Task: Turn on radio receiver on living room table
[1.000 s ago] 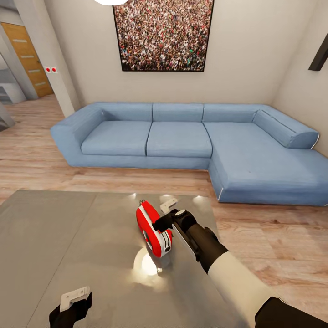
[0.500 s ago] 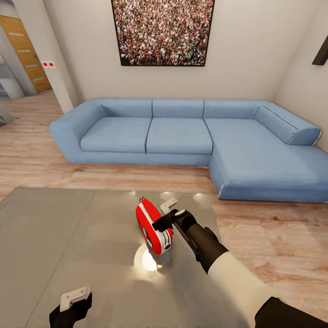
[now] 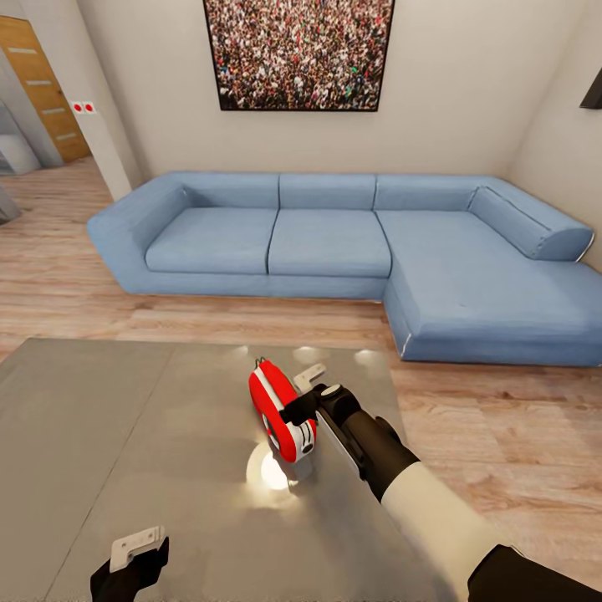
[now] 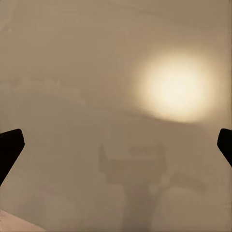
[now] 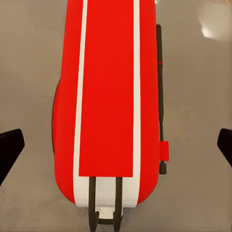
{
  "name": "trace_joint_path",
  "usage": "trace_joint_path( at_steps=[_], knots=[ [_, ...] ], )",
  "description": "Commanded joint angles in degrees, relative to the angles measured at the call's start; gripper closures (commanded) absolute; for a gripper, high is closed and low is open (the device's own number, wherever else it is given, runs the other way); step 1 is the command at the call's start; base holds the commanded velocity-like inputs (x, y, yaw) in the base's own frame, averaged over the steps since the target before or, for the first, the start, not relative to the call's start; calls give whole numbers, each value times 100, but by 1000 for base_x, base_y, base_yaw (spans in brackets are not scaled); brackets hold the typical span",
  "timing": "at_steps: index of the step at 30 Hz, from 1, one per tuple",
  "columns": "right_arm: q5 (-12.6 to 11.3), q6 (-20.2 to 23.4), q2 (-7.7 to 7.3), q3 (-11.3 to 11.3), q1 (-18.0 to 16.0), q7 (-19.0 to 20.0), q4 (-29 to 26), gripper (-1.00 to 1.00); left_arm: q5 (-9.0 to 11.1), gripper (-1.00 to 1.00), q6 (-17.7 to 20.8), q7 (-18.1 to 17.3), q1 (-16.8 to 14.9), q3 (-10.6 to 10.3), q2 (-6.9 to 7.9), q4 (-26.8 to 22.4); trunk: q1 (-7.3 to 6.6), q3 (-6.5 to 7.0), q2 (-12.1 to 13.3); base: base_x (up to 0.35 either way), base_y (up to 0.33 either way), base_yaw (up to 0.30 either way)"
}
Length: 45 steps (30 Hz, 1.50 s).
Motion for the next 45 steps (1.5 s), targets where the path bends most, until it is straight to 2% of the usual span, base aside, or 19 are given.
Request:
trace_joint_path(
  at_steps=[1, 27, 45],
  knots=[
    [-1, 0, 0, 0, 0, 0, 1, -100, 0, -100, 0, -1, 0, 1, 0, 0, 0, -10, 0, 0, 0, 0],
    [7, 0, 0, 0, 0, 0, -2, -100, -2, -100, 0, 5, 0, -1, 1, 0, 0, -249, 0, 0, 0, 0],
    [6, 0, 0, -7, 0, 0, 0, -100, 0, -100, 0, 2, 0, 1, 0, 0, 0, -331, 0, 0, 0, 0]
  ],
)
